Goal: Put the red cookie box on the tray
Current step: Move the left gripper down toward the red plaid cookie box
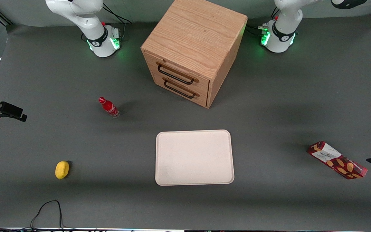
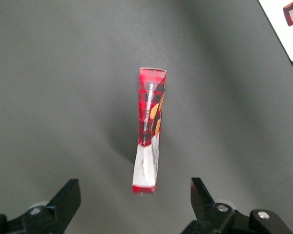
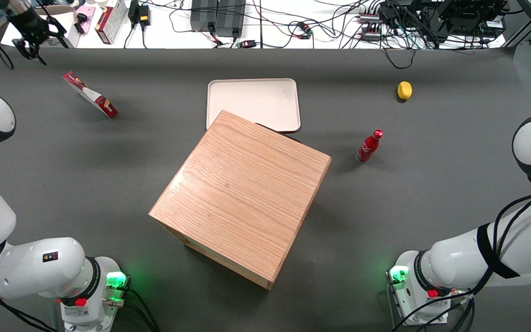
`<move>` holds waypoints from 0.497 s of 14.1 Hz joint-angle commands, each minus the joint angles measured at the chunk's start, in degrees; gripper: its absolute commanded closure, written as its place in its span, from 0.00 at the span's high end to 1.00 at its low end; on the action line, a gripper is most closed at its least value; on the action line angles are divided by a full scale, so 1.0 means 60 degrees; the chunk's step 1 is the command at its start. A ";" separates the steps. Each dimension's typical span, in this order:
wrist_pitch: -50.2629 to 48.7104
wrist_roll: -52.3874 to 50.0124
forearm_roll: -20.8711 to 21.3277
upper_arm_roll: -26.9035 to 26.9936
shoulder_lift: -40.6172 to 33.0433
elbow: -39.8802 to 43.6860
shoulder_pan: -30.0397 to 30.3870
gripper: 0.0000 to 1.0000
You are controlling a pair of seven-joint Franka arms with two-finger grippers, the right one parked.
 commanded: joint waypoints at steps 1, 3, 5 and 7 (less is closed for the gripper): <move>0.0775 -0.0144 0.0176 -0.0037 0.0672 -0.0065 0.0001 1.00; 0.1505 0.0163 0.0191 -0.0037 0.0747 -0.0618 -0.0043 1.00; 0.2385 0.0164 0.0220 -0.0037 0.0762 -0.1176 -0.0101 1.00; 0.2812 0.0368 0.0249 -0.0037 0.0981 -0.1295 -0.0102 1.00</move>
